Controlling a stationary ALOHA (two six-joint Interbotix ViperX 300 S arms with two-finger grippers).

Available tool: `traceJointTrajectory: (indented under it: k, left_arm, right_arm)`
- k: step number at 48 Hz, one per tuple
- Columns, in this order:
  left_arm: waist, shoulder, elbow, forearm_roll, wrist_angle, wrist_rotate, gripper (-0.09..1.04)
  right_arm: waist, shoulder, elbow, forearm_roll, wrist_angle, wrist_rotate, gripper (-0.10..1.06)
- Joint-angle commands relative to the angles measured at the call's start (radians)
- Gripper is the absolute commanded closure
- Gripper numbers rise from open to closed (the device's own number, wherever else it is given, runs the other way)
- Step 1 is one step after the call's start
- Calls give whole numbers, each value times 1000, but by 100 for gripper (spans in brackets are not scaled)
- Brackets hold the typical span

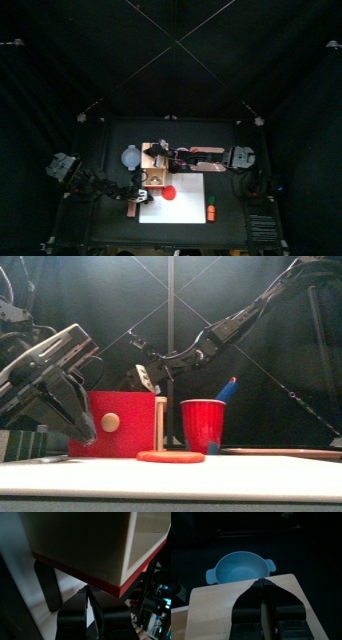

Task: Get the cutter from the drawer then cut the dough then place the extra dough in the bowl
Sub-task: Place the cutter on the board

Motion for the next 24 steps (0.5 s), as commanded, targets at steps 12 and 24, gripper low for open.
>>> traceJointTrajectory:
  k: [12, 24]
  left_arm:
    - [8, -28, 2, 28, -34, 3, 47]
    - [3, -97, 23, 66, -21, 5, 46]
  right_arm:
    - [-12, -3, 2, 2, 21, 0, 93]
    - [-12, -3, 0, 0, 21, 0, 93]
